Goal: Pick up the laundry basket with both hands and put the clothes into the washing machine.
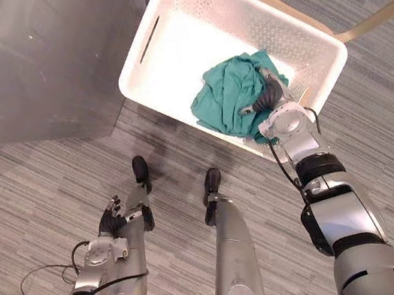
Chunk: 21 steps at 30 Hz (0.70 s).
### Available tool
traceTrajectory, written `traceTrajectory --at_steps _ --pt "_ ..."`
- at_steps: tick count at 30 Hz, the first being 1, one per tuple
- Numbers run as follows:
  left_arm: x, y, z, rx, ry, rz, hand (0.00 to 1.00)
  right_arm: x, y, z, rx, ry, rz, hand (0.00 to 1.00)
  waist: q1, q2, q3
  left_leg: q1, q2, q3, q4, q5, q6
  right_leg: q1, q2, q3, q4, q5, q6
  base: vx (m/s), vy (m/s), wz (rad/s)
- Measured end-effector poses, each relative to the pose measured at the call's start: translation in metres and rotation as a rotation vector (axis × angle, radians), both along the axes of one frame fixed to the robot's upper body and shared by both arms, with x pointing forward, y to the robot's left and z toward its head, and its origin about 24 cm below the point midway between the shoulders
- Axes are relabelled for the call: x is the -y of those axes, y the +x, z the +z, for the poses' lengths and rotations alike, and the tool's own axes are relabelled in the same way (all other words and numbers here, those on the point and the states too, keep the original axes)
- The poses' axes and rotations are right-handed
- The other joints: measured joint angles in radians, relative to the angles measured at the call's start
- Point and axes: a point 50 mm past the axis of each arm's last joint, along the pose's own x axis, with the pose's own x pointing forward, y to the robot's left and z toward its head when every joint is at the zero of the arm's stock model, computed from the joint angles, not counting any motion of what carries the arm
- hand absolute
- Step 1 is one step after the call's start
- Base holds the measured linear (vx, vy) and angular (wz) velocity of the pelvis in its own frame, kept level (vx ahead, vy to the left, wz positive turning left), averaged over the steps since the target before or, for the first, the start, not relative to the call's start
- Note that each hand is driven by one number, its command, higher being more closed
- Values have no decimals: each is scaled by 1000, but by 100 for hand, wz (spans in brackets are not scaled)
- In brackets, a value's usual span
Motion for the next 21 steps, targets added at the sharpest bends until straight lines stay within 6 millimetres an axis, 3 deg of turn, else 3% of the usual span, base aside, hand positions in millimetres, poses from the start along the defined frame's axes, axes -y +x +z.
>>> traceTrajectory --at_steps 2,3,14,21 --pt "-1 4 6 32 -5 15 0 2 0 8 27 -42 -16 0 2 -4 2 -42 -4 -10 25 -6 0 -33 -8 -9 20 -8 0 -42 6 15" --pt "-1 6 9 46 -9 23 0 2 1 10 44 -46 -27 100 5 -7 4 -59 -6 -13 32 -6 0 -49 -13 -12 28 -13 -2 -42 0 12" --pt "-13 7 11 50 -17 117 0 1 2 6 58 -56 -70 100 12 -30 -5 -86 -9 -17 39 1 1 -66 -19 -27 31 -9 -1 -3 -3 2" --pt "-13 6 9 37 -44 157 0 4 2 -5 70 117 -115 100 15 -40 -17 -82 -10 -34 37 4 2 -49 -19 -46 29 -10 -1 20 -29 6"
